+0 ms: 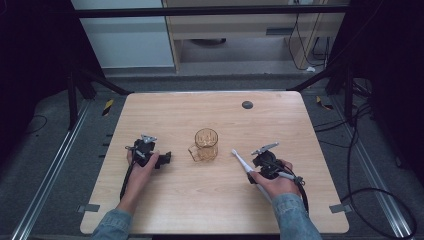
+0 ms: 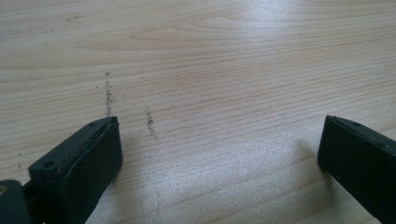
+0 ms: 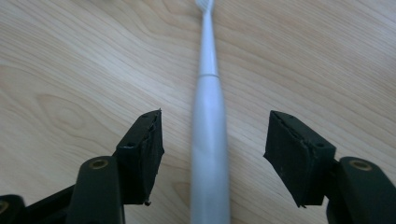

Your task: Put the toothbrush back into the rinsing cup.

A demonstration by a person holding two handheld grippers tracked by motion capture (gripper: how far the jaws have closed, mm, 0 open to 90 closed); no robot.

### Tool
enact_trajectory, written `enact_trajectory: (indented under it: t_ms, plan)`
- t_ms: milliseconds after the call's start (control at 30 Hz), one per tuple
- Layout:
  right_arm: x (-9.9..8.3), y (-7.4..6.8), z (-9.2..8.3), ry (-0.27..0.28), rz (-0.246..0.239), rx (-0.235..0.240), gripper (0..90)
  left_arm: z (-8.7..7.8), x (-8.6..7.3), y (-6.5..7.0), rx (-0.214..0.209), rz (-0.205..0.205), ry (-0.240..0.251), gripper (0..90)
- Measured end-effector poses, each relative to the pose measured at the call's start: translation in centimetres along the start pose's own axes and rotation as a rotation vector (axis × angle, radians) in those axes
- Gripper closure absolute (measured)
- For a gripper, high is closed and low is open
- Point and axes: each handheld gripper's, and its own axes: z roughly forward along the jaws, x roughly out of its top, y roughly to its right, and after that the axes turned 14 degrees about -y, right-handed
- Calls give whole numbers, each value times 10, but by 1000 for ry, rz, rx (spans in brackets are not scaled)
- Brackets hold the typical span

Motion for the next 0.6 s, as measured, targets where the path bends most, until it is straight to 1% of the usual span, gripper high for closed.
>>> enact_trajectory:
  t_ms: [67,133,167,267,300,333,367,533,567,600]
  plan:
    - [1,-1,0,-8,10,5,338,0,0,0,-1,1,0,0]
    - [2,-2,0,-9,8,5,340,0,0,0,-1,1,0,0]
    - [5,-4,0,-21,-10,7,354,0,1,0,-1,3,-2,0]
    - [8,-6,1,-30,-20,0,373,1,2,0,-2,2,0,0]
    - [11,-8,1,-33,-27,7,401,1,2,-1,-1,3,-1,0]
    - [11,-8,1,-33,-27,7,401,1,2,-1,-1,3,-1,0]
    - [13,-9,3,-40,-39,6,420,1,2,0,-1,3,-1,0]
    - [15,-12,8,-61,-51,5,431,1,2,0,-2,3,0,0]
    - [16,-14,10,-72,-55,-4,431,1,2,0,-1,3,0,0]
    - [16,-15,11,-76,-47,-6,431,1,2,0,-1,3,0,0]
